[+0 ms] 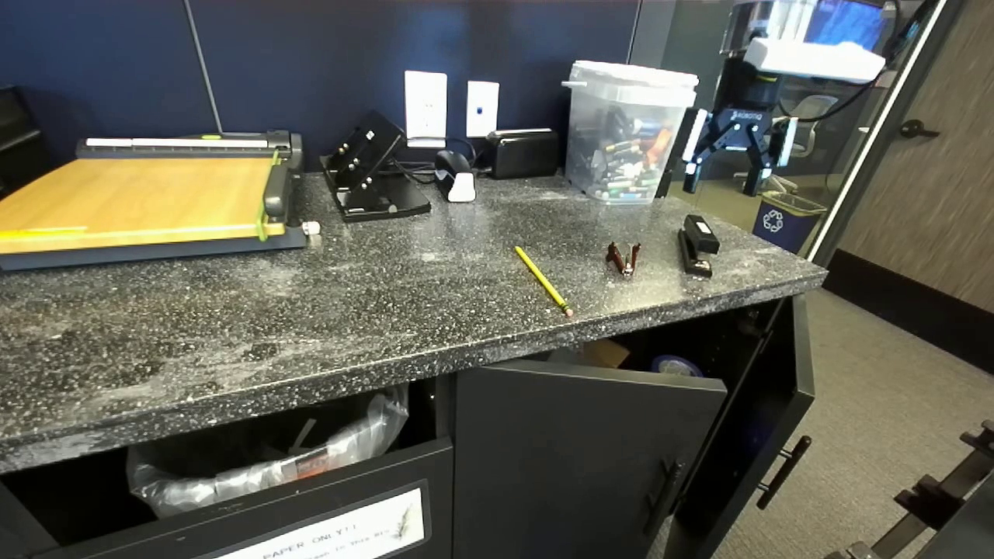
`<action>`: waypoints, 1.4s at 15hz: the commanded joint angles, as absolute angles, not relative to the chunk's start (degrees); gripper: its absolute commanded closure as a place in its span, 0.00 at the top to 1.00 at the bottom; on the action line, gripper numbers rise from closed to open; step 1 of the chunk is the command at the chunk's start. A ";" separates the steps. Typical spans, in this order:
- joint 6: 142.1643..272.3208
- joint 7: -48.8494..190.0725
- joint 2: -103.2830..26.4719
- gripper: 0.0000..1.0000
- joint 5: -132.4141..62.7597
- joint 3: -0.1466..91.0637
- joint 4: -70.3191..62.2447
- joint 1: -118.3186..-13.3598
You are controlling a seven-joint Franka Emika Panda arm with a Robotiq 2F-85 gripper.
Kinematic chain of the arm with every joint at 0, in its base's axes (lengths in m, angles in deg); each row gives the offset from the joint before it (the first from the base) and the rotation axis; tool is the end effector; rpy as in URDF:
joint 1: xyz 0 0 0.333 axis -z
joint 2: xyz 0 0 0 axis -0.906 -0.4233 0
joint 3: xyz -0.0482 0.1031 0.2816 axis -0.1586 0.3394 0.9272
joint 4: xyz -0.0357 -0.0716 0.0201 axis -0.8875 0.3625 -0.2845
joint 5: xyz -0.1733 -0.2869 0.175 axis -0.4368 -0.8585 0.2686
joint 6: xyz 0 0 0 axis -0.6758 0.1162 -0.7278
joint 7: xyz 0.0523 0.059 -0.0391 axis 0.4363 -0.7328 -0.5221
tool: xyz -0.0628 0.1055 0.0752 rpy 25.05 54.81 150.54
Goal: Move the stapler to the right
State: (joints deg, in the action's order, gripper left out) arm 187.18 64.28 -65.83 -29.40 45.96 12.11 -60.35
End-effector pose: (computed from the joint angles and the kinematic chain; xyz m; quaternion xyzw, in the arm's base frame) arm 0.6984 -0.0872 0.2295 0.9847 -0.1674 -0.0484 0.0032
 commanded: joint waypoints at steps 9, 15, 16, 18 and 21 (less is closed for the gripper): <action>176.56 57.68 -88.18 1.00 -29.66 43.95 41.78 -59.76; 170.05 52.87 -93.91 0.72 -30.22 41.72 49.26 -59.11; 169.37 52.56 -94.72 0.65 -30.20 41.69 50.37 -58.97; 168.80 52.71 -95.99 0.49 -30.11 41.99 52.57 -58.69; 169.32 53.14 -96.73 0.27 -30.04 41.52 54.01 -59.10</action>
